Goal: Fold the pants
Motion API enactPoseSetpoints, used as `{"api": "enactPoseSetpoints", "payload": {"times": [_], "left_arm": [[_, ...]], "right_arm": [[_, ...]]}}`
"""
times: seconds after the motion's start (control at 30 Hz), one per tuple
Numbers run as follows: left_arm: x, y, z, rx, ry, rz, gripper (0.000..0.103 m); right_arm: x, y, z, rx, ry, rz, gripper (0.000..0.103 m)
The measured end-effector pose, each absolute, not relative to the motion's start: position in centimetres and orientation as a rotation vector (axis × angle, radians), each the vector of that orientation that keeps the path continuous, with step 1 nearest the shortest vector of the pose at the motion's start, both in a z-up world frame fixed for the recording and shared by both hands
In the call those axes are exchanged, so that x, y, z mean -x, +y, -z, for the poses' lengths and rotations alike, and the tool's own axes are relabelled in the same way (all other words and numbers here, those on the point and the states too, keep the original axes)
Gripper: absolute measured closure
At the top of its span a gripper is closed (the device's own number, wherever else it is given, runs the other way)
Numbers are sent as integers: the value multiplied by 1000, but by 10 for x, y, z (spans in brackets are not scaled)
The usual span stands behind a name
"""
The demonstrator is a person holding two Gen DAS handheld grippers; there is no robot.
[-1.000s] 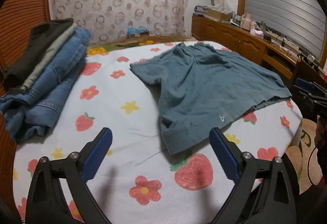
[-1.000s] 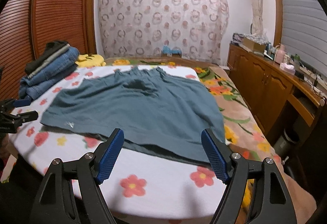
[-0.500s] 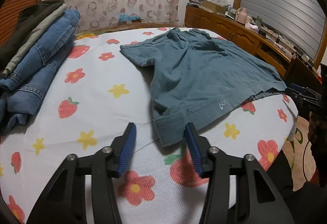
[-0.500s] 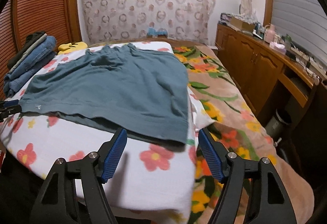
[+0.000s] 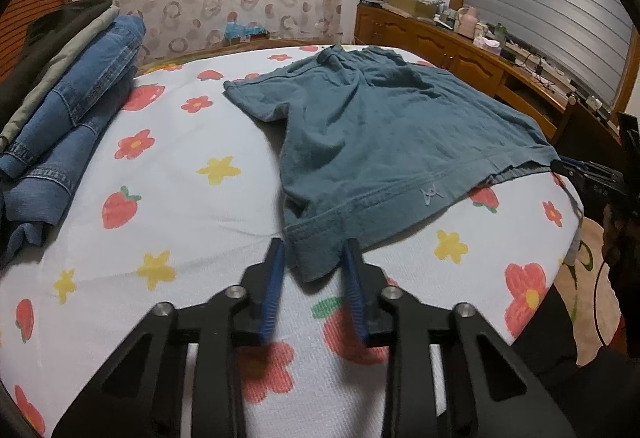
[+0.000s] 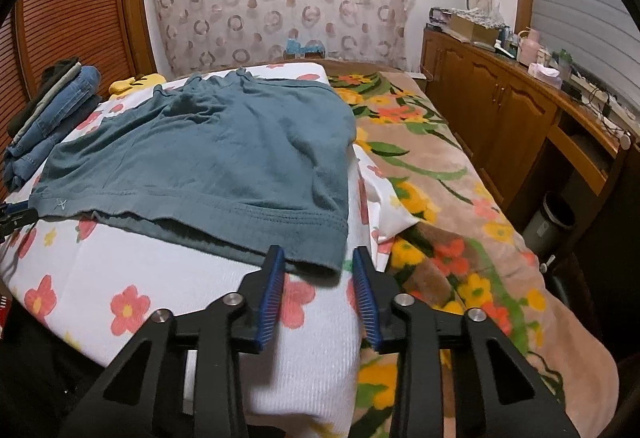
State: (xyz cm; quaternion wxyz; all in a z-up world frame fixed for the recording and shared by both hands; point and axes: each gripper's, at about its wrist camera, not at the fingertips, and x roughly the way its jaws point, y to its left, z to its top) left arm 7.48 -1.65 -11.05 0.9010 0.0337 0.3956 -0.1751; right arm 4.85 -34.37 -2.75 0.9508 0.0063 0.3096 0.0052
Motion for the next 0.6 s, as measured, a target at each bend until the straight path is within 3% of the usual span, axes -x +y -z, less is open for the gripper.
{"api": "enactPoseSetpoints", "payload": {"times": [0.07, 0.2, 0.6], "left_arm": [[-75, -17, 110, -70, 813, 358, 88], [-75, -17, 101, -67, 785, 378, 94], [-67, -6, 63, -27, 737, 414, 96]], "right_arm": [[-50, -346, 26, -10, 622, -14, 85], [-55, -349, 20, 20, 586, -26, 97], [-37, -347, -5, 65, 466, -61, 99]]}}
